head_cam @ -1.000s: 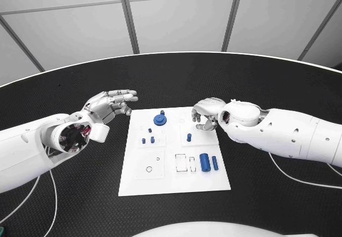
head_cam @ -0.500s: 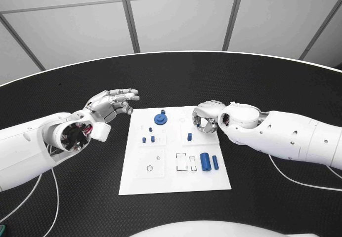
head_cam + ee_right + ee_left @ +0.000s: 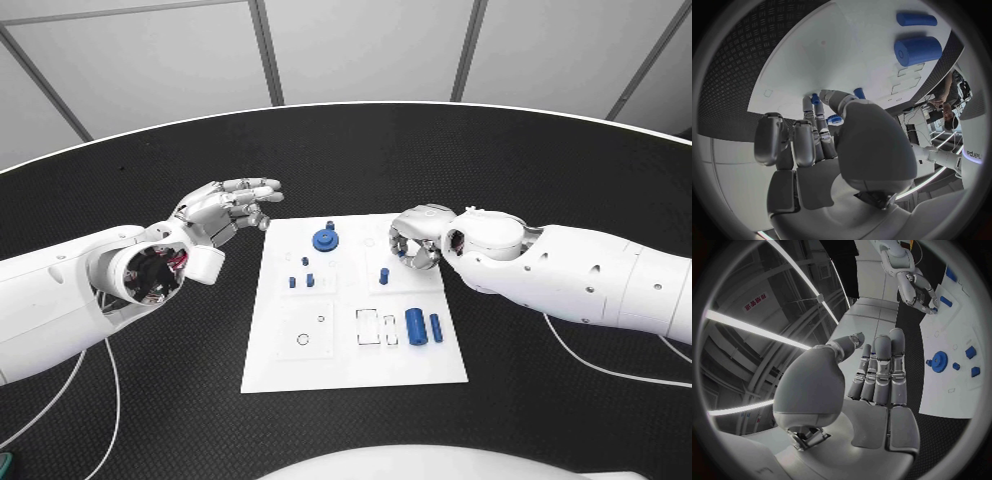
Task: Assemble the parts on the task board
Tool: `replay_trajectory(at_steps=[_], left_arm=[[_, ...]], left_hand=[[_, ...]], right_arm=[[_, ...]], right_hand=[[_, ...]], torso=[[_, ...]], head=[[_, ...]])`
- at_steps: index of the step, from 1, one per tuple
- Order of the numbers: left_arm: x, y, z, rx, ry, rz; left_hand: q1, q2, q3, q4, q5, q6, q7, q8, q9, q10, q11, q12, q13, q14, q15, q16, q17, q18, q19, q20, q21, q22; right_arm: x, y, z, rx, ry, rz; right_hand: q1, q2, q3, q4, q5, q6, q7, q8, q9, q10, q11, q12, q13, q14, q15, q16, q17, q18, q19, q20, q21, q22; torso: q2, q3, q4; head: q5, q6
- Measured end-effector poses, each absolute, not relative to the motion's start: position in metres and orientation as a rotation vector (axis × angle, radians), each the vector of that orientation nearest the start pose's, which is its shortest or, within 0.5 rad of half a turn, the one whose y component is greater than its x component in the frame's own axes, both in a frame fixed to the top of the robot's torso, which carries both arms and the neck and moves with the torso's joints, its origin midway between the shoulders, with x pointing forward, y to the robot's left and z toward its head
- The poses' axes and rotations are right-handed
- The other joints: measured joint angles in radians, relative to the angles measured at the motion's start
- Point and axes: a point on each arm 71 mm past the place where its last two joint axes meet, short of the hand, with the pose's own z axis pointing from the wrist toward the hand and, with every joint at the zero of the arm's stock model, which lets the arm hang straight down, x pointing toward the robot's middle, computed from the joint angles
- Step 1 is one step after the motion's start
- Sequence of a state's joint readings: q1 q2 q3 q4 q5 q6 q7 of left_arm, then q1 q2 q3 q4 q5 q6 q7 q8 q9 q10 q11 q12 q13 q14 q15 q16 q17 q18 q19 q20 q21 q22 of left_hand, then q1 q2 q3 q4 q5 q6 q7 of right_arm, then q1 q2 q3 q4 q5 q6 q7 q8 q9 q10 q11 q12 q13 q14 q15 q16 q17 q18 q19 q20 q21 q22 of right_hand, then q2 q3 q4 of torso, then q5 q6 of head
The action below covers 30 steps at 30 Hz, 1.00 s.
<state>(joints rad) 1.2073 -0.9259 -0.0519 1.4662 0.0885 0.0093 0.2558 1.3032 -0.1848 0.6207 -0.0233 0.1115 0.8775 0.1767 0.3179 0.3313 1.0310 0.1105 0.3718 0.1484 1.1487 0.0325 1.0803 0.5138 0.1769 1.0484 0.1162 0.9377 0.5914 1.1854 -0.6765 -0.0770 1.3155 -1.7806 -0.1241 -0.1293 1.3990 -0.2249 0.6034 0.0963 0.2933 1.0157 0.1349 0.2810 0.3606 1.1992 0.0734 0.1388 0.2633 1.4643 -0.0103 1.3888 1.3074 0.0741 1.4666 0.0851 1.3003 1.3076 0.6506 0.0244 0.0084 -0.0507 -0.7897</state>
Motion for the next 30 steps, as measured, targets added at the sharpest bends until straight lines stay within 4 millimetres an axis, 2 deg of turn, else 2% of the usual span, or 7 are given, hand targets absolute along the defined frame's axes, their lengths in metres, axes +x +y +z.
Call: replay_trajectory(at_steps=[3,6,13,17,19,30], left_arm=[[0.4899,0.2527,-0.1892,-1.240,1.601,-1.672],[0.4900,0.2528,-0.1893,-1.240,1.602,-1.671],[0.4906,0.2531,-0.1896,-1.241,1.602,-1.669],[0.4908,0.2535,-0.1897,-1.242,1.602,-1.667],[0.4908,0.2537,-0.1898,-1.243,1.603,-1.667],[0.4911,0.2555,-0.1899,-1.246,1.598,-1.658]], left_hand=[[0.000,0.000,0.000,0.000,0.000,0.000,0.000,0.000,0.000,0.000,0.000,0.000,0.000,0.000,0.000,0.000,0.000,0.000,0.000,0.000,0.000,0.000],[0.004,0.004,0.000,0.000,0.000,0.000,0.000,0.000,0.000,0.000,0.000,0.000,0.000,0.000,0.000,0.000,0.000,0.000,0.000,0.000,-0.004,0.000],[0.004,0.004,0.000,0.000,0.000,0.000,0.000,0.000,0.000,0.000,0.000,0.000,0.000,0.000,0.000,0.000,-0.001,0.000,0.000,0.000,-0.004,-0.001],[0.004,0.004,0.000,0.000,0.000,0.000,0.000,0.000,0.000,0.000,0.000,0.000,0.000,0.000,0.000,0.000,-0.001,0.000,0.000,0.000,-0.004,-0.001],[0.004,0.004,-0.002,-0.002,0.000,0.000,0.000,0.000,0.000,0.000,0.000,0.000,0.000,0.000,0.000,0.000,-0.001,0.000,0.000,0.000,-0.004,-0.001],[0.008,0.008,-0.003,-0.003,0.000,0.000,0.000,0.000,0.000,-0.007,0.000,0.000,0.000,-0.005,-0.002,0.000,-0.002,-0.006,0.000,0.000,-0.004,-0.002]], right_arm=[[0.5103,-0.1725,-0.2280,-0.522,1.768,0.373],[0.5108,-0.1728,-0.2281,-0.516,1.767,0.368],[0.5115,-0.1725,-0.2269,-0.499,1.747,0.365],[0.5114,-0.1723,-0.2258,-0.491,1.732,0.369],[0.5114,-0.1723,-0.2252,-0.487,1.725,0.370],[0.5095,-0.1734,-0.2232,-0.476,1.706,0.376]], right_hand=[[0.009,0.017,0.007,-0.018,-0.011,0.006,-0.004,0.009,0.008,0.009,0.002,0.000,0.000,0.004,-0.003,0.000,0.000,0.000,-0.001,-0.001,0.004,0.000],[0.016,0.026,0.021,-0.032,-0.017,0.012,-0.001,0.012,0.015,0.021,-0.003,0.000,0.000,0.000,-0.007,0.005,0.000,0.000,-0.001,-0.001,0.009,0.000],[0.019,0.035,0.043,-0.059,-0.020,0.021,-0.007,0.019,0.027,0.042,-0.009,-0.003,0.003,0.003,-0.010,0.005,0.000,0.000,-0.001,-0.009,0.020,0.000],[0.020,0.041,0.049,-0.066,-0.015,0.024,-0.006,0.019,0.029,0.046,-0.007,-0.007,0.002,0.003,-0.010,0.011,0.000,0.000,-0.001,-0.009,0.020,0.000],[0.020,0.041,0.051,-0.068,-0.015,0.028,-0.010,0.019,0.030,0.047,-0.007,-0.008,0.002,0.003,-0.010,0.011,0.000,-0.013,-0.001,-0.009,0.020,0.000],[0.020,0.046,0.052,-0.072,-0.015,0.031,-0.007,0.024,0.036,0.051,-0.005,-0.012,0.005,0.003,-0.010,0.011,0.001,-0.013,-0.002,-0.009,0.024,0.000]], torso=[[0.000,0.0001,0.0003],[0.000,0.0003,0.0003],[0.000,0.0006,-0.0007],[0.000,0.0008,-0.0010],[0.000,0.0007,-0.0009],[-0.001,0.0000,-0.0008]], head=[[0.000,-0.001],[-0.001,-0.002],[-0.003,-0.003],[-0.004,-0.004],[-0.005,-0.004],[-0.007,-0.004]])
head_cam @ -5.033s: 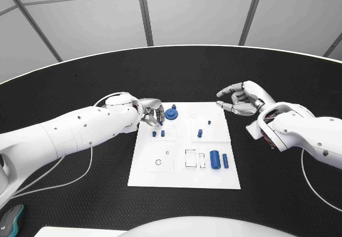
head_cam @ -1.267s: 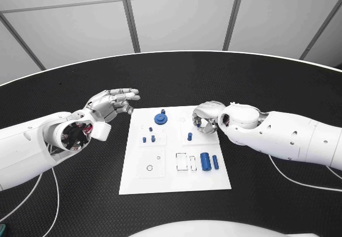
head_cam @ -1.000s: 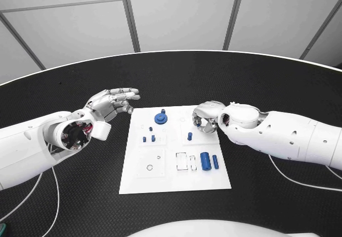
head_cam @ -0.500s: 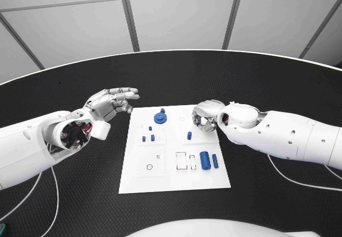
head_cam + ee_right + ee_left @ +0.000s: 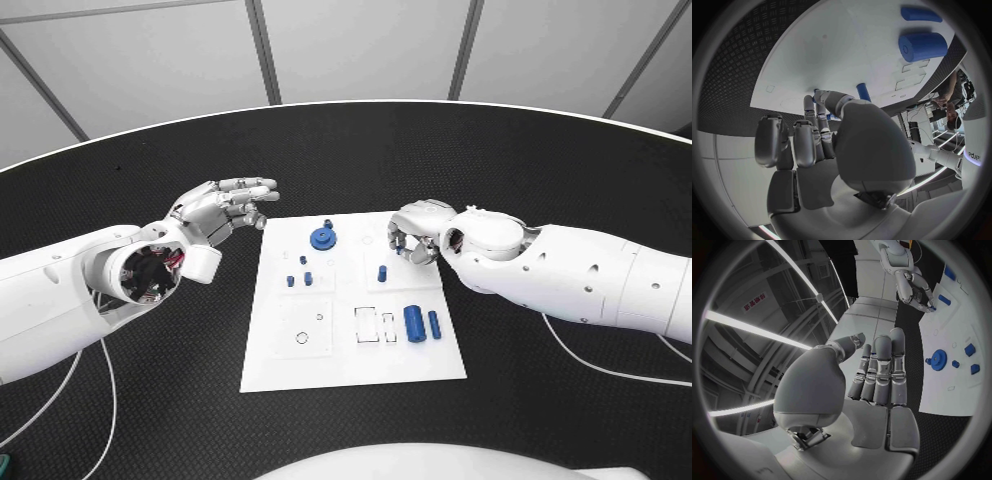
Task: Assemble the parts on the task board
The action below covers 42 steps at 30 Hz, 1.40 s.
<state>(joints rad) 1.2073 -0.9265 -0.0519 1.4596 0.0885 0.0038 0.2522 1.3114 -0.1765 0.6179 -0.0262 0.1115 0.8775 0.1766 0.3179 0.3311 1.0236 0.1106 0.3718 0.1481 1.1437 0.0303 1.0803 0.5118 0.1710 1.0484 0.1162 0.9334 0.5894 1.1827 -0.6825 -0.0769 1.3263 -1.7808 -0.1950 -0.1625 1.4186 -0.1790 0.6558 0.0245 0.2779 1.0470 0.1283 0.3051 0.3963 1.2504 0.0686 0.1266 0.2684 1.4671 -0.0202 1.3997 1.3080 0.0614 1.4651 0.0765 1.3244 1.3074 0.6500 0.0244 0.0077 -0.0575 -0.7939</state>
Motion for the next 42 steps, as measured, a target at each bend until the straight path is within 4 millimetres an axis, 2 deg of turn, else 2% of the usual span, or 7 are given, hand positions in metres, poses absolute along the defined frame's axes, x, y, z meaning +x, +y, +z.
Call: replay_trajectory(at_steps=[9,19,25,30,35,38,42], left_arm=[[0.491,0.259,-0.190,-1.248,1.585,-1.648],[0.493,0.262,-0.190,-1.250,1.575,-1.638],[0.495,0.261,-0.191,-1.248,1.576,-1.642],[0.496,0.259,-0.191,-1.247,1.580,-1.646],[0.498,0.256,-0.192,-1.245,1.586,-1.652],[0.499,0.252,-0.193,-1.241,1.592,-1.661],[0.500,0.247,-0.193,-1.236,1.600,-1.672]], left_hand=[[0.005,0.005,0.000,0.000,0.000,0.000,0.000,0.000,0.000,0.000,0.000,0.000,0.000,-0.002,0.002,0.000,-0.001,-0.001,0.000,0.000,0.000,-0.001],[0.005,0.005,0.000,0.000,0.000,0.000,0.000,0.000,0.000,0.000,0.000,0.000,0.001,-0.002,0.002,0.000,-0.001,-0.001,0.000,0.000,0.000,-0.001],[0.005,0.005,-0.003,-0.003,0.000,0.000,0.000,-0.004,0.000,0.000,0.000,0.000,0.001,-0.002,0.002,0.000,-0.001,-0.001,0.000,0.000,-0.004,-0.001],[0.005,0.005,-0.003,-0.003,0.000,0.000,0.000,-0.004,0.000,0.000,0.000,0.000,0.001,-0.002,0.002,0.000,-0.001,-0.001,0.000,0.000,-0.004,-0.001],[0.005,0.005,-0.003,-0.003,0.000,0.000,0.000,-0.004,0.000,0.000,0.000,0.000,0.001,-0.002,0.002,0.000,-0.001,-0.001,0.000,0.000,-0.004,-0.001],[0.005,0.005,-0.003,-0.003,0.000,0.000,0.000,-0.004,0.000,-0.004,0.004,0.000,0.001,-0.002,0.002,0.000,-0.002,-0.001,0.000,0.000,-0.004,-0.002],[0.005,0.005,-0.003,-0.003,0.000,0.000,0.000,-0.004,0.000,-0.004,0.004,0.000,0.001,-0.002,0.002,0.000,-0.002,-0.002,0.000,0.000,-0.004,-0.002]], right_arm=[[0.500,-0.176,-0.219,-0.471,1.692,0.395],[0.478,-0.178,-0.202,-0.452,1.634,0.453],[0.466,-0.169,-0.187,-0.452,1.589,0.504],[0.454,-0.151,-0.179,-0.470,1.558,0.569],[0.445,-0.126,-0.175,-0.510,1.545,0.638],[0.443,-0.112,-0.176,-0.535,1.549,0.666],[0.439,-0.091,-0.183,-0.568,1.560,0.709]], right_hand=[[-0.018,-0.002,-0.003,-0.003,-0.014,0.004,-0.003,0.003,0.008,0.005,-0.005,-0.002,0.004,-0.003,-0.003,0.000,0.000,0.000,0.000,0.000,0.000,0.000],[-0.019,-0.003,-0.003,-0.003,-0.016,0.003,-0.003,0.003,0.009,0.008,-0.008,-0.002,0.003,-0.004,-0.004,0.000,0.000,0.000,0.000,0.000,0.000,0.000],[-0.019,-0.003,-0.003,-0.003,-0.017,0.003,-0.003,0.003,0.011,0.011,-0.011,-0.002,0.002,-0.004,-0.004,0.000,0.000,0.000,0.000,0.000,0.000,0.000],[-0.020,-0.002,-0.003,-0.003,-0.017,0.003,-0.003,0.003,0.011,0.011,-0.011,-0.003,0.001,-0.004,-0.004,0.006,0.000,0.000,0.000,0.000,0.000,0.000],[-0.023,0.001,-0.003,-0.003,-0.017,0.003,-0.003,0.003,0.010,0.011,-0.012,-0.003,0.001,-0.003,-0.004,0.006,0.000,0.000,0.000,0.000,0.000,0.000],[-0.023,0.001,-0.003,-0.003,-0.018,0.003,-0.004,0.002,0.010,0.011,-0.012,-0.003,0.001,-0.003,-0.004,0.006,0.000,0.000,0.000,0.000,0.000,0.000],[-0.023,0.001,-0.003,-0.003,-0.019,0.003,-0.004,0.001,0.012,0.012,-0.012,-0.003,0.002,-0.003,-0.004,0.006,0.000,0.000,0.000,0.000,0.000,0.000]], torso=[[0.000,-0.0001,0.0013],[-0.001,0.0009,-0.0012],[-0.003,0.0001,-0.0015],[-0.004,-0.0017,-0.0006],[-0.003,-0.0019,0.0006],[-0.002,-0.0025,0.0014],[-0.001,-0.0037,0.0024]], head=[[-0.001,-0.001],[0.004,-0.003],[0.001,0.000],[0.003,0.003],[0.021,0.005],[0.038,0.003],[0.070,-0.006]])
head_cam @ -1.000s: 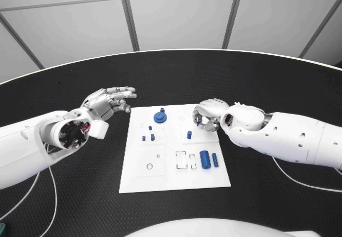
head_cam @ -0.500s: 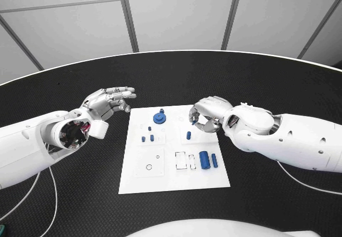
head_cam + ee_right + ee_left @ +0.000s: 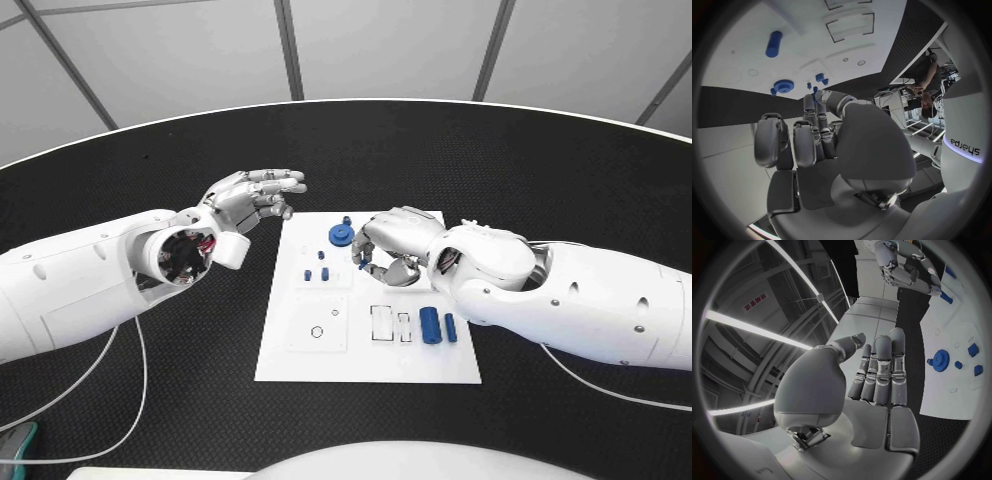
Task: Assemble the parts on the task board
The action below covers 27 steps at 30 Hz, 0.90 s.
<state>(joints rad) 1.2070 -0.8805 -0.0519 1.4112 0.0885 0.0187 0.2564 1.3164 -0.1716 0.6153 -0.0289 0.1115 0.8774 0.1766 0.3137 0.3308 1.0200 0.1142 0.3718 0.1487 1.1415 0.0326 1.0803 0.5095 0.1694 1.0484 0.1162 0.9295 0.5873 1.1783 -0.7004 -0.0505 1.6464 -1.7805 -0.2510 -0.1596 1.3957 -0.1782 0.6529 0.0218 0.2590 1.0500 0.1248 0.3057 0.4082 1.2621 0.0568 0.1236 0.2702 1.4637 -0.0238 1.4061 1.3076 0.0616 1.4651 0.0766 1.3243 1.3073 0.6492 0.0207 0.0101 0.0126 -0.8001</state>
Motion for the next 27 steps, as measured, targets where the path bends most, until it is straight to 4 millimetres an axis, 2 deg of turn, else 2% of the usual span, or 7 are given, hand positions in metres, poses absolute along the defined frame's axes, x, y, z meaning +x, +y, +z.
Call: replay_trajectory(at_steps=[3,7,15,27], left_arm=[[0.501,0.243,-0.193,-1.234,1.605,-1.679],[0.502,0.239,-0.194,-1.230,1.611,-1.688],[0.504,0.234,-0.194,-1.226,1.619,-1.696],[0.504,0.232,-0.195,-1.225,1.626,-1.700]], left_hand=[[0.000,0.000,0.000,0.000,0.000,0.000,0.000,0.000,0.000,0.000,0.000,0.000,0.000,0.000,0.000,0.000,0.000,0.000,0.000,0.000,0.000,0.000],[0.000,0.000,0.000,0.000,0.000,-0.004,0.004,0.000,0.000,0.000,0.000,0.000,0.000,0.000,0.000,0.000,0.000,0.000,0.000,0.000,0.000,0.000],[0.000,0.000,0.000,0.000,0.000,-0.004,0.004,-0.004,0.000,0.000,0.000,0.000,0.000,-0.001,0.001,0.000,-0.001,0.000,0.000,0.000,0.000,-0.001],[0.000,0.000,0.000,0.000,0.000,-0.004,0.004,-0.004,0.000,0.000,0.000,0.000,0.000,-0.004,0.004,0.000,-0.002,-0.001,0.000,0.000,0.000,-0.001]], right_arm=[[0.435,-0.080,-0.189,-0.586,1.575,0.734],[0.429,-0.068,-0.200,-0.604,1.596,0.761],[0.423,-0.055,-0.217,-0.622,1.627,0.791],[0.421,-0.051,-0.234,-0.635,1.669,0.794]], right_hand=[[0.000,0.000,0.000,0.000,-0.001,0.000,0.000,0.003,0.000,0.002,-0.002,-0.001,0.000,0.000,0.000,0.000,0.000,0.000,0.000,0.000,0.000,0.000],[0.000,0.000,0.000,0.000,-0.002,0.000,0.000,0.004,0.000,0.003,-0.003,-0.003,0.000,0.000,0.000,0.000,0.000,0.000,0.000,0.000,0.000,0.000],[-0.007,-0.007,0.000,0.000,-0.002,0.000,0.000,0.004,0.000,0.009,-0.009,-0.004,0.000,0.000,0.000,0.000,0.000,0.000,0.000,0.000,0.000,0.000],[-0.008,-0.008,-0.004,0.000,-0.003,0.000,0.000,0.003,0.002,0.010,-0.010,-0.004,0.000,0.000,0.000,0.000,0.000,0.000,0.000,0.000,0.000,0.001]], torso=[[0.000,0.0000,0.0000],[0.001,-0.0001,-0.0011],[0.002,0.0017,-0.0017],[0.002,0.0029,-0.0017]], head=[[0.025,-0.008],[0.049,-0.016],[0.074,-0.030],[0.097,-0.050]])
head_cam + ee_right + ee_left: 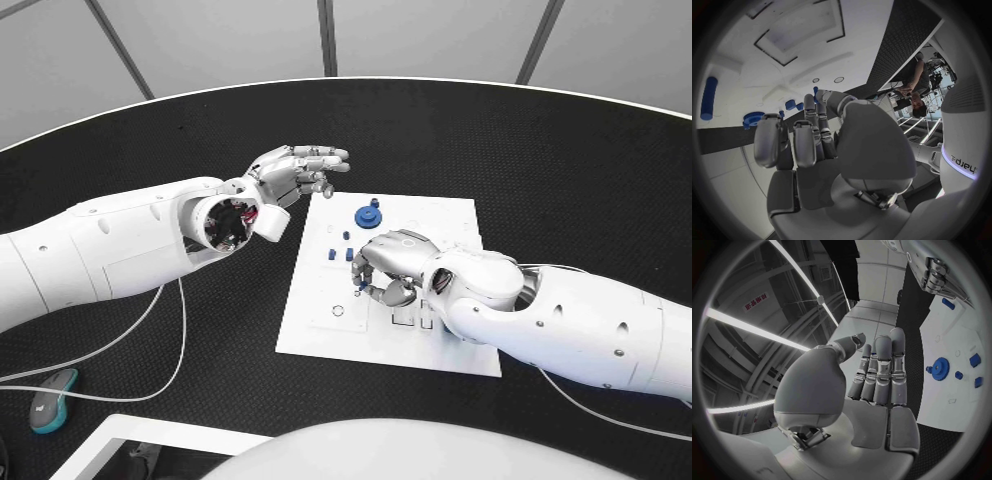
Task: Assemble the parts on the task board
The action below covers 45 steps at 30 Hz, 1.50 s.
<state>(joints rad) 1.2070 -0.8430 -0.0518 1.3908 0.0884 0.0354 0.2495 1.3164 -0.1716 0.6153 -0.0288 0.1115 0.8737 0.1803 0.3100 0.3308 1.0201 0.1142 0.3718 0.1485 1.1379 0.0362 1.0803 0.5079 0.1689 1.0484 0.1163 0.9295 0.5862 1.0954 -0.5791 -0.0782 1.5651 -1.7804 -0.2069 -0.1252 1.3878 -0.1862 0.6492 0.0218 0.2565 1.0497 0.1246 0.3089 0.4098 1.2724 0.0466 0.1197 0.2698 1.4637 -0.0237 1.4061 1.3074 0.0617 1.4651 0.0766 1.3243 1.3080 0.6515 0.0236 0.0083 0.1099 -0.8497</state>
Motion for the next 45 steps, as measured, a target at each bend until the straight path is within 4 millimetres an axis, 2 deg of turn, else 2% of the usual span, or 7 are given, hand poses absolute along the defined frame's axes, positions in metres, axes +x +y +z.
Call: replay_trajectory(at_steps=[13,45], left_arm=[[0.504,0.233,-0.195,-1.226,1.630,-1.700],[0.503,0.233,-0.195,-1.228,1.643,-1.700]], left_hand=[[0.000,0.000,0.000,0.000,0.000,-0.004,0.004,0.000,0.000,-0.005,0.005,0.000,0.000,0.000,0.000,0.000,0.000,0.000,0.000,0.000,0.000,0.000],[0.005,0.005,0.000,0.000,0.000,-0.004,0.004,0.000,0.000,-0.005,0.005,0.000,0.000,0.000,0.000,0.000,-0.001,-0.001,0.000,0.000,-0.004,-0.001]], right_arm=[[0.422,-0.050,-0.240,-0.634,1.681,0.791],[0.424,-0.043,-0.247,-0.639,1.701,0.784]], right_hand=[[-0.007,0.007,-0.002,0.001,0.000,-0.003,-0.003,-0.001,0.004,0.000,0.000,0.000,0.001,0.000,0.000,0.000,0.000,0.000,0.000,0.000,0.000,0.000],[-0.008,0.005,-0.002,0.001,-0.003,-0.001,-0.001,0.000,0.006,-0.002,0.002,-0.001,0.001,0.000,0.000,0.000,0.001,0.000,0.000,0.000,0.000,0.000]], torso=[[0.000,0.0002,-0.0004],[0.000,-0.0005,0.0000]], head=[[0.012,-0.011],[0.017,-0.023]])
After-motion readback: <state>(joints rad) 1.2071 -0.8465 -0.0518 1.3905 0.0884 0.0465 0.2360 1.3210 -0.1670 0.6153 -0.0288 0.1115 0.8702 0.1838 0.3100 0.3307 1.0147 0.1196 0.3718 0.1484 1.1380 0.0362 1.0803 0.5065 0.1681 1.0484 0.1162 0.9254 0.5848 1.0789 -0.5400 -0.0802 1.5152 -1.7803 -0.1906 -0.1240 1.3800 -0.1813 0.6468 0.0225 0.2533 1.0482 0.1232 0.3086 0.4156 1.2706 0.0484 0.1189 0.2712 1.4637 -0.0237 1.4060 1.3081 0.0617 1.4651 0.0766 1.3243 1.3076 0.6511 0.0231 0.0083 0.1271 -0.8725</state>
